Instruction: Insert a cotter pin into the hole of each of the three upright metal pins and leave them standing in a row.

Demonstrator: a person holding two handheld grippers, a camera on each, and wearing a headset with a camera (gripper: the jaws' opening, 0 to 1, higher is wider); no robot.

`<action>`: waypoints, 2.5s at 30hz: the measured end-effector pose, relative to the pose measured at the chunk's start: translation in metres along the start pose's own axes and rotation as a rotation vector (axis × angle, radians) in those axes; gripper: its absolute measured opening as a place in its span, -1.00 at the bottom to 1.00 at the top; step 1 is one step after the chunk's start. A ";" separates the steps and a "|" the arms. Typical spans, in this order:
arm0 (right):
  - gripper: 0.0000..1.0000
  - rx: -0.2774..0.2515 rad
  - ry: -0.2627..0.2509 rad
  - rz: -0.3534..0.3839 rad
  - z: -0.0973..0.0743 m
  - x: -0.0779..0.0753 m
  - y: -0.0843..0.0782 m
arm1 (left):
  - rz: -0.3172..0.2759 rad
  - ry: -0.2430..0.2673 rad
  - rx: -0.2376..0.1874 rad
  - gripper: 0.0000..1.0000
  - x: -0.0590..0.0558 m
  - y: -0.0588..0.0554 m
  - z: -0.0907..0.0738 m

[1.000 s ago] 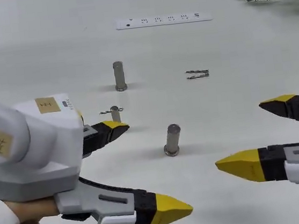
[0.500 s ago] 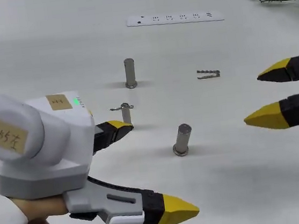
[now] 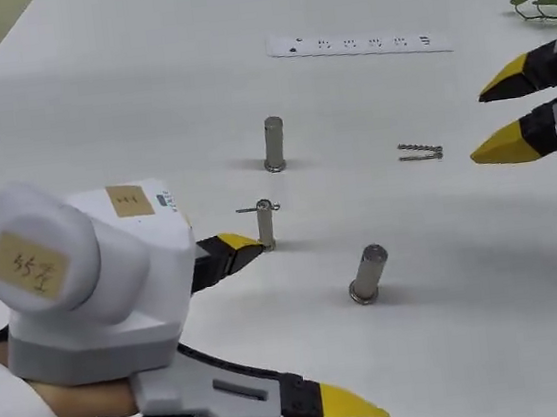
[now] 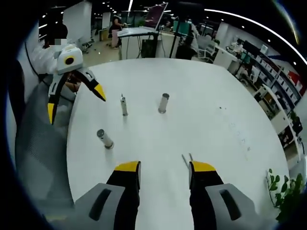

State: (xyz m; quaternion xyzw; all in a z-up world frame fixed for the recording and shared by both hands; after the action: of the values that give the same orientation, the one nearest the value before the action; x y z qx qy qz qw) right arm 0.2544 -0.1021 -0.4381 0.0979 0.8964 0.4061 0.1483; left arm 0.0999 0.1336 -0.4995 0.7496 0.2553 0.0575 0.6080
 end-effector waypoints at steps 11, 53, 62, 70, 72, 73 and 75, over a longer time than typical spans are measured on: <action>-0.60 0.120 0.092 -0.047 0.043 -0.021 -0.022 | -0.005 0.019 0.001 0.97 0.000 0.002 -0.004; -1.00 0.383 0.130 -0.132 0.097 -0.054 -0.066 | -0.045 0.101 -0.006 0.97 0.012 -0.001 -0.018; -1.00 0.433 0.173 -0.156 0.096 -0.058 -0.066 | -0.047 0.096 -0.006 0.97 0.011 -0.001 -0.018; -1.00 0.445 0.235 -0.072 0.099 -0.066 -0.068 | -0.049 0.100 -0.003 0.97 0.012 0.000 -0.019; -1.00 0.460 0.246 -0.047 0.101 -0.068 -0.067 | -0.051 0.108 -0.006 0.97 0.013 0.001 -0.019; -1.00 0.463 0.246 -0.047 0.101 -0.068 -0.066 | -0.053 0.113 -0.011 0.97 0.014 0.001 -0.019; -1.00 0.482 0.261 -0.077 0.101 -0.066 -0.065 | -0.056 0.117 -0.015 0.97 0.015 0.002 -0.019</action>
State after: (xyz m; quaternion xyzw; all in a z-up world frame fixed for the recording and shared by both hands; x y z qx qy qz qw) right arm 0.3477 -0.0933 -0.5385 0.0431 0.9817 0.1845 0.0193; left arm 0.1058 0.1571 -0.4962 0.7331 0.3108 0.0862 0.5988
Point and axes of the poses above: the centre of the closed fingertips' face, and the gripper's own axes: z roughly forward along the fingers, x roughly to its left, y roughly out of its top, the point moved 8 cm from there along -z, roughly backward along the fingers, and after that the axes turned 14 degrees about -x, right-handed, at the moved point
